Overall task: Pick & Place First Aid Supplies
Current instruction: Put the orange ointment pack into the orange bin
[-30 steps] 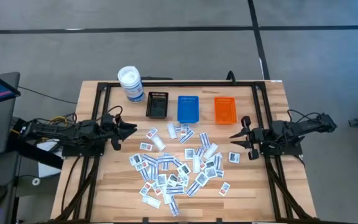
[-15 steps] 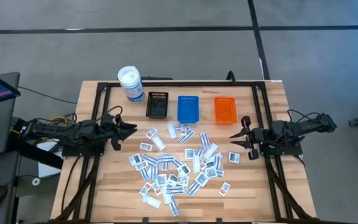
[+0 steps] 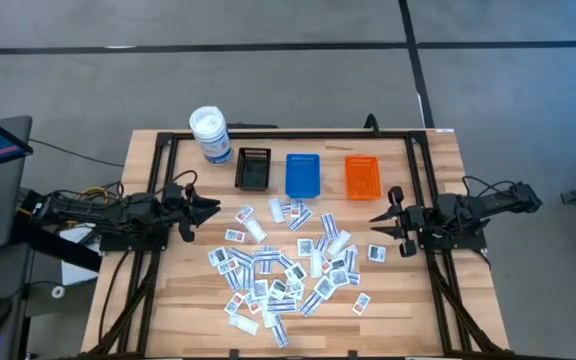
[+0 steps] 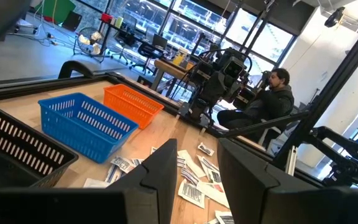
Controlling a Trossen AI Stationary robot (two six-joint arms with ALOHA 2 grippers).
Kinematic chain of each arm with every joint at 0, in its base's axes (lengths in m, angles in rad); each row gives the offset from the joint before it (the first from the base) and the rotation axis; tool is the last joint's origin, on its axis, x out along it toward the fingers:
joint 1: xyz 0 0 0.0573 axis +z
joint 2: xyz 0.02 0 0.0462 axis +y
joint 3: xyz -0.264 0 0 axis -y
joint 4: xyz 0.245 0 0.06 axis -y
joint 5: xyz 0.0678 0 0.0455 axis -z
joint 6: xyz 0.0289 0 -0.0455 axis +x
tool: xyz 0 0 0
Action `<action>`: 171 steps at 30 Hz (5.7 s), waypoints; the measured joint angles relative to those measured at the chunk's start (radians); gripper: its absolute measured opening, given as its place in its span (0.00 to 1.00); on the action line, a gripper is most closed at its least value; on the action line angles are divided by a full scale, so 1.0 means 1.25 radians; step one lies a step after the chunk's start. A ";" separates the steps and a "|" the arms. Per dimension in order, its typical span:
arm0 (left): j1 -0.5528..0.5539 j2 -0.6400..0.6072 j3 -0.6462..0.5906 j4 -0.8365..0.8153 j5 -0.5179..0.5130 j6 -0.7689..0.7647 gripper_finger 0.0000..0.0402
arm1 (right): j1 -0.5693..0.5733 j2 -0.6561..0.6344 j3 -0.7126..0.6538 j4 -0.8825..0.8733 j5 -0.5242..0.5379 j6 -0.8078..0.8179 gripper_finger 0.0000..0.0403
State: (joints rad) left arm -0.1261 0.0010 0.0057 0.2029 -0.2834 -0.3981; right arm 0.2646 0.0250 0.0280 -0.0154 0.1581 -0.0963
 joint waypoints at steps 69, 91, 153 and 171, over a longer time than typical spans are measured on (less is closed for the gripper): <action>0.000 0.550 0.439 -0.355 0.210 0.102 0.27 | -0.036 0.024 -0.001 0.156 0.037 0.097 0.34; 0.013 0.801 0.363 -0.372 0.141 0.045 0.40 | -0.036 0.107 -0.001 0.215 0.060 0.126 0.55; 0.206 0.924 0.305 -0.261 0.429 0.126 0.02 | -0.036 0.106 0.000 0.240 0.061 0.120 0.55; 0.199 0.922 0.306 -0.065 0.398 0.118 0.01 | -0.036 0.126 0.001 0.311 0.063 0.096 0.55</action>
State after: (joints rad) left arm 0.1226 1.1538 0.3882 0.1215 0.2144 -0.2511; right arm 0.2197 0.1830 0.0288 0.3736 0.2371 0.0233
